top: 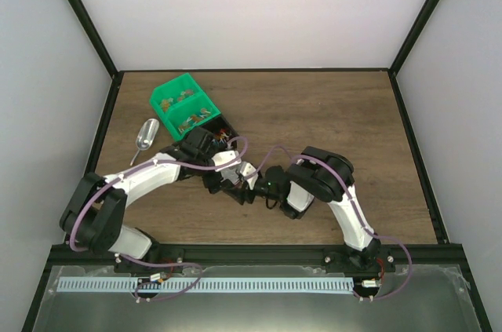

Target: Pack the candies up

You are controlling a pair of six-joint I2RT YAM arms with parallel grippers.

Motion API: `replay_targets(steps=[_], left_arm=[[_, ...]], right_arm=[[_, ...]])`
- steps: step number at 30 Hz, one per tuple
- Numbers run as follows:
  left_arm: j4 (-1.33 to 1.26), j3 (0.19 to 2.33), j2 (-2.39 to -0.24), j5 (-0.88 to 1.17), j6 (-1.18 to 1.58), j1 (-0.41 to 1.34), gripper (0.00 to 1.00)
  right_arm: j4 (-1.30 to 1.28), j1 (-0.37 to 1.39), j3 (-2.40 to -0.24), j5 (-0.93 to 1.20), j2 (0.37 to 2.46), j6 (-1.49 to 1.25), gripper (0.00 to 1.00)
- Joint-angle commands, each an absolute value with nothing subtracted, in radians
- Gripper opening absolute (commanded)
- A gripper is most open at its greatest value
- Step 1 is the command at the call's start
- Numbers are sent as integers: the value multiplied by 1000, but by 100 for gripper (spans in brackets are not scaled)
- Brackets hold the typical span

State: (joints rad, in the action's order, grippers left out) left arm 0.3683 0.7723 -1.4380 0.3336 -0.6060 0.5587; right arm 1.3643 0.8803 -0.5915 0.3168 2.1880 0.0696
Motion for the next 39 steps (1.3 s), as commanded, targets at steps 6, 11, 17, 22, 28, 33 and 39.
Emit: replay_targets(steps=[6, 11, 17, 22, 28, 33, 39], left_arm=[[696, 880, -1596, 481, -1162, 531, 80], [731, 956, -1656, 430, -1234, 530, 89], [715, 960, -1537, 434, -1120, 516, 100], [651, 872, -1352, 460, -932, 509, 100], [465, 770, -1267, 367, -603, 511, 100], [382, 750, -1274, 351, -450, 527, 100], [292, 724, -1313, 279, -425, 554, 100]], right_arm=[[1215, 903, -506, 488, 2192, 35, 71], [1209, 904, -512, 470, 2205, 32, 71], [1194, 896, -529, 423, 2225, 2, 71], [1199, 882, -532, 371, 2230, -26, 72], [1184, 882, -551, 263, 2241, -24, 72], [1175, 882, -556, 206, 2246, -21, 72], [1162, 882, -567, 194, 2252, -19, 72]])
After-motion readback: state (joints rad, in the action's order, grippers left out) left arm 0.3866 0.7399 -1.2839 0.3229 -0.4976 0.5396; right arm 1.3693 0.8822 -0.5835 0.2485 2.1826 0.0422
